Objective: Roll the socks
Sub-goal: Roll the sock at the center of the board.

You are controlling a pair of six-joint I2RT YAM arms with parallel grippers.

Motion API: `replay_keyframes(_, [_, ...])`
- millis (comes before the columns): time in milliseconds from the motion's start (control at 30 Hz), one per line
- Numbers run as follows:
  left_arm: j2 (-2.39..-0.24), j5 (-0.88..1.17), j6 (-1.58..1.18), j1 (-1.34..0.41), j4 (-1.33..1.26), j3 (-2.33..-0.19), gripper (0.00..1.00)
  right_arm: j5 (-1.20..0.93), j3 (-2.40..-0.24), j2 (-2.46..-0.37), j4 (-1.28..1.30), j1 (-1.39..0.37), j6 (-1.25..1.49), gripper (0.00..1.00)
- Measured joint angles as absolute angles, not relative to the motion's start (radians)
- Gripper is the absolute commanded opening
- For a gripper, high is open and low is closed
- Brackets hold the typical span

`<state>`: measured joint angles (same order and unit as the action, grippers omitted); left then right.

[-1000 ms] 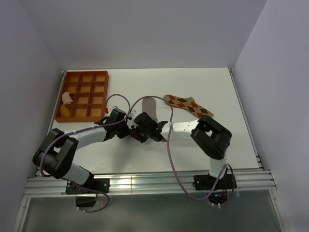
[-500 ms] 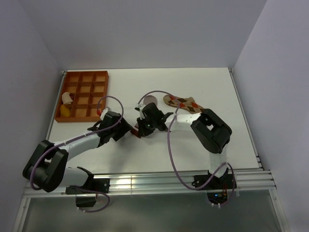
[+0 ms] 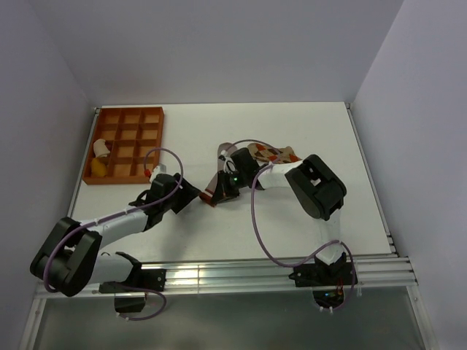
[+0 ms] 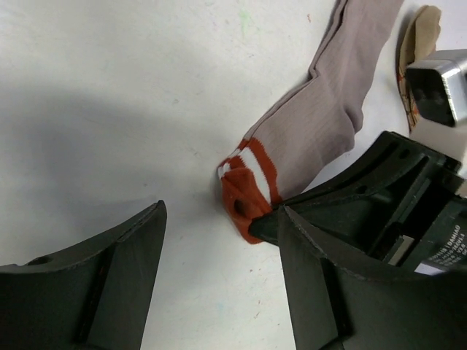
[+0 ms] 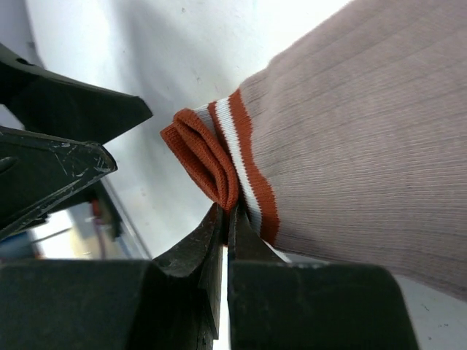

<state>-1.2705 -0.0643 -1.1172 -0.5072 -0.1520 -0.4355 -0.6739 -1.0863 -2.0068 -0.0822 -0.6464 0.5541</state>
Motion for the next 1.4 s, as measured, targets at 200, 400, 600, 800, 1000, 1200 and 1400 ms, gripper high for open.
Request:
replay_keyframes(200, [-1.332, -0.039, -1.098, -0.506, -0.232, -0.435, 0.63, -0.771, -1.098, -2.045, -0.070, -0.603, 0.654, 0.00])
replay_keyframes(400, [-1.369, -0.023, -1.093, -0.505, -0.287, -0.427, 0.58, -0.817, -1.116, -2.070, -0.042, -0.575, 0.734, 0.00])
replay_keyframes(600, [-1.398, -0.004, -1.093, -0.505, -0.361, -0.394, 0.54, -0.848, -1.129, -2.092, -0.033, -0.563, 0.785, 0.00])
replay_keyframes(800, [-1.440, 0.018, -1.085, -0.505, -0.453, -0.380, 0.47, -0.870, -1.140, -2.109, -0.032, -0.562, 0.808, 0.00])
replay_keyframes(1000, [-1.490, 0.039, -1.077, -0.505, -0.514, -0.382, 0.39, -0.878, -1.145, -2.115, -0.033, -0.562, 0.814, 0.00])
replay_keyframes(1200, [-1.522, 0.046, -1.067, -0.505, -0.516, -0.409, 0.37, -0.881, -1.147, -2.117, -0.032, -0.560, 0.813, 0.00])
replay_keyframes(1400, [-1.550, 0.048, -1.062, -0.505, -0.509, -0.437, 0.31, -0.881, -1.151, -2.119, -0.028, -0.559, 0.812, 0.00])
